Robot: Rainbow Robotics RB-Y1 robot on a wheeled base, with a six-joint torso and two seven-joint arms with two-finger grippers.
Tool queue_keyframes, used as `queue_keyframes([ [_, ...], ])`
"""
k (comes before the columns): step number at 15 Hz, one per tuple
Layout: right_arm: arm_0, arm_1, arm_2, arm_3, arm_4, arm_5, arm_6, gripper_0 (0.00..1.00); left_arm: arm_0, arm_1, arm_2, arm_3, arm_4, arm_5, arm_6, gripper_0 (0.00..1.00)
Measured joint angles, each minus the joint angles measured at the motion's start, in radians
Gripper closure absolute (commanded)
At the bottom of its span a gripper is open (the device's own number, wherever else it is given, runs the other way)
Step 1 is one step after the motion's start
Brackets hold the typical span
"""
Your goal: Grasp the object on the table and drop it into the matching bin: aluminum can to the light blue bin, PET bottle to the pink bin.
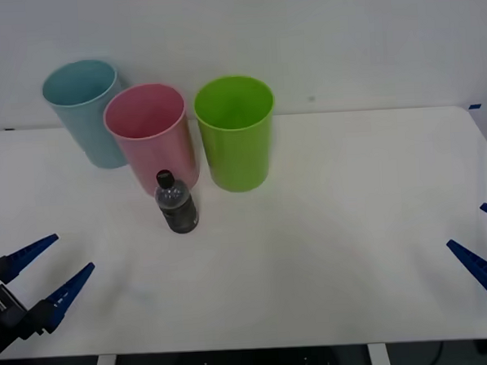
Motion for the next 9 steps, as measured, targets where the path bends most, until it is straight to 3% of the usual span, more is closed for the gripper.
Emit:
queue_keyframes([
  [5,0.0,0.0,0.0,0.0,0.0,0.0,0.0,0.0,-0.019,-0.006,-0.128,0.017,-0.003,0.173,-0.084,0.0],
  [9,0.0,0.0,0.0,0.0,0.0,0.0,0.0,0.0,-0.027,-0.082,-0.155,0.018,-0.05,0.252,-0.103,0.0],
])
